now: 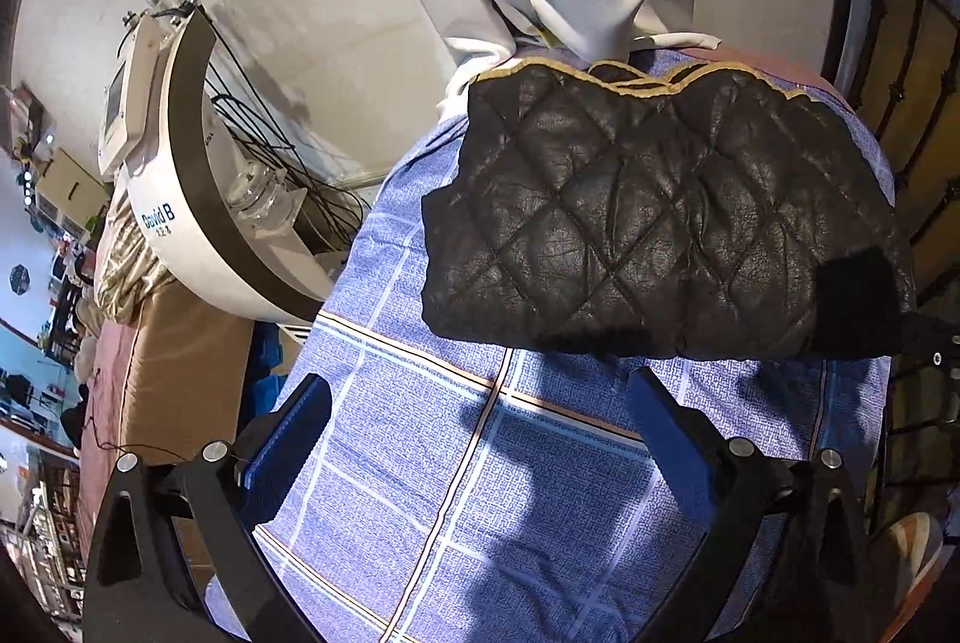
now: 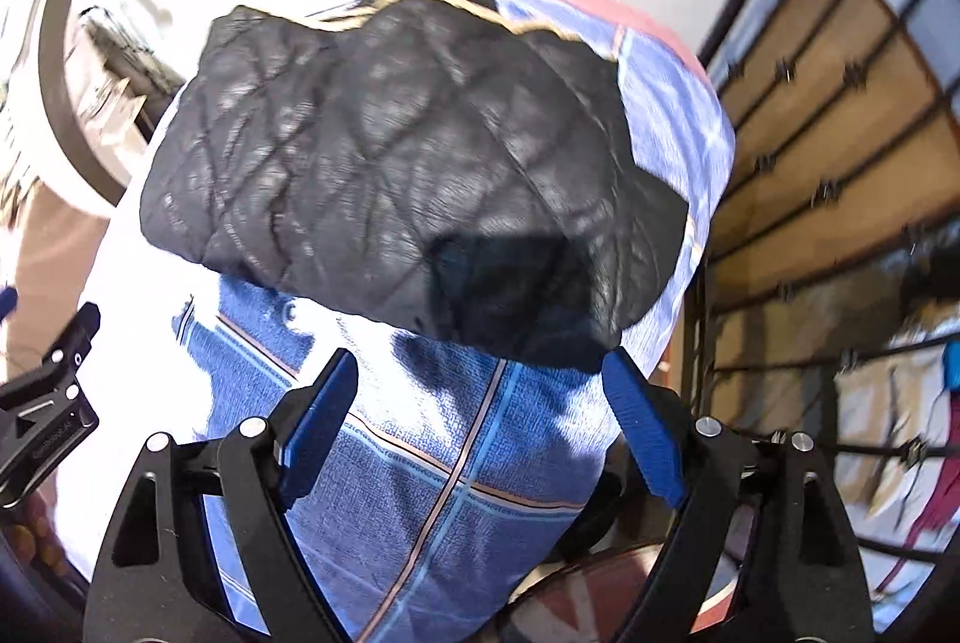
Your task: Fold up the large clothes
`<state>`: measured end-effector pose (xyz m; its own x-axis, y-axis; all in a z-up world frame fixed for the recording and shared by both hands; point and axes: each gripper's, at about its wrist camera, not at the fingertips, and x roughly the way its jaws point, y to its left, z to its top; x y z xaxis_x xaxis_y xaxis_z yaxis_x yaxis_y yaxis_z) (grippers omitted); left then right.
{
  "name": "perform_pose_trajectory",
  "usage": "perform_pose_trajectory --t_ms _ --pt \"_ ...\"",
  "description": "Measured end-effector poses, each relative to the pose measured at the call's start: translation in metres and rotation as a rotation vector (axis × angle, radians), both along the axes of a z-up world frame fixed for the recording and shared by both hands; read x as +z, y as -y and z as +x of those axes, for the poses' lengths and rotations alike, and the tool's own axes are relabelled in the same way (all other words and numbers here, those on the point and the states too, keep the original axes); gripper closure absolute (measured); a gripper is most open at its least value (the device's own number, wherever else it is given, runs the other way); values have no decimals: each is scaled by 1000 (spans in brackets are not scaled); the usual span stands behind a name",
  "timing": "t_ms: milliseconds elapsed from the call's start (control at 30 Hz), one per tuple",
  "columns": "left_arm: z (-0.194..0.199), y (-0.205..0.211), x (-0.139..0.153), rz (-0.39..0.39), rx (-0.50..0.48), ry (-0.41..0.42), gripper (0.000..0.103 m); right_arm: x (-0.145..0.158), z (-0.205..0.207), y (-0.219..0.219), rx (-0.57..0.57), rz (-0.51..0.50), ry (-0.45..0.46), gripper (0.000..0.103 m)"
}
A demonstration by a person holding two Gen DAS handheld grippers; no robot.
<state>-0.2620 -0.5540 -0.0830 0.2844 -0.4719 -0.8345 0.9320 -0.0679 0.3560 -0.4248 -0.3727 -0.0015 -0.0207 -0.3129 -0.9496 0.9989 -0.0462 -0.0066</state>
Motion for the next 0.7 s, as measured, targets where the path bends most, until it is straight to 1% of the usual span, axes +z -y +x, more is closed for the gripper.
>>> perform_pose_trajectory --t_ms 100,167,200,333,433,567,633,700 --pt "-8 2 10 -9 -12 49 6 8 10 0 37 -21 -36 20" --pt "-13 3 14 -22 -18 76 6 13 14 1 51 -27 -48 16" --pt "-16 4 14 -20 -24 80 6 16 17 1 52 -29 -50 14" --pt "-23 11 6 20 -26 72 6 23 18 4 51 -37 -46 14" --pt "-21 21 -6 78 -18 27 6 21 14 8 40 -31 -51 14" --pt "-10 30 -12 122 46 -32 6 16 7 12 25 -11 -58 14" --pt "-4 33 -13 146 66 -111 6 13 4 13 20 -2 -62 14" --pt "-4 35 -13 165 70 -153 6 9 2 13 22 10 -56 14"
